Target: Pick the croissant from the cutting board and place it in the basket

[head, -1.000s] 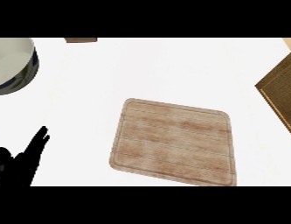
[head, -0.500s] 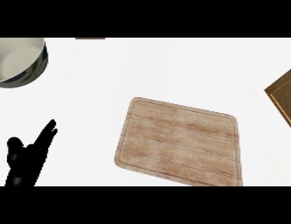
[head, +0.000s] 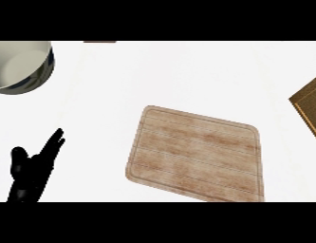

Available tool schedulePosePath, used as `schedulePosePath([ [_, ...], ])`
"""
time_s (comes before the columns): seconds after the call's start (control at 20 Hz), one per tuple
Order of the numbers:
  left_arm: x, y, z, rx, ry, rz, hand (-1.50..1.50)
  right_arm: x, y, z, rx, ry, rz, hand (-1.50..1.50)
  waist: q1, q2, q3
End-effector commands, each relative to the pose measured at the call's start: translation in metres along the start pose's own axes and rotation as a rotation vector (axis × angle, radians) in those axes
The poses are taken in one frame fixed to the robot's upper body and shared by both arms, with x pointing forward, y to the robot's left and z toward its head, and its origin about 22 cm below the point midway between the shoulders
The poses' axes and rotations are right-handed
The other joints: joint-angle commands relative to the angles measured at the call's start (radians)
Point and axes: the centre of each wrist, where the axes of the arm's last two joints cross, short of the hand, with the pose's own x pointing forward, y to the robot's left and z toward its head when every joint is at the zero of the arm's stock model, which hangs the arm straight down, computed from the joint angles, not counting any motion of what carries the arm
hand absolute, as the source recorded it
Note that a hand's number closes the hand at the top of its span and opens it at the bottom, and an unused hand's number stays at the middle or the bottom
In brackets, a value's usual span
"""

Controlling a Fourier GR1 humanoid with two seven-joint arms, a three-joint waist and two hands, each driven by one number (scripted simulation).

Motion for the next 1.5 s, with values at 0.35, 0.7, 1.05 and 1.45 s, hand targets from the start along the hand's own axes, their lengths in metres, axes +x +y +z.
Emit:
schedulePosePath([
  [0.35, -0.033, -0.024, 0.003, -0.01, 0.114, 0.005, 0.0, -0.044, -0.017, -0.01, -0.103, 0.093, 0.268, 1.5, 0.015, 0.02, -0.014],
  [0.7, -0.02, -0.021, -0.007, -0.025, 0.114, 0.013, 0.0, -0.068, -0.039, -0.011, -0.079, 0.01, 0.305, -1.5, 0.0, 0.015, -0.013],
  [1.05, -0.016, -0.001, -0.011, 0.003, 0.125, 0.015, 0.0, -0.083, -0.063, -0.009, -0.174, -0.012, 0.161, -1.5, 0.0, 0.017, -0.013],
  [1.45, -0.015, 0.007, -0.003, -0.003, 0.108, 0.013, 0.0, -0.069, -0.126, 0.019, -0.322, 0.09, 0.052, -1.5, 0.003, 0.018, -0.012],
])
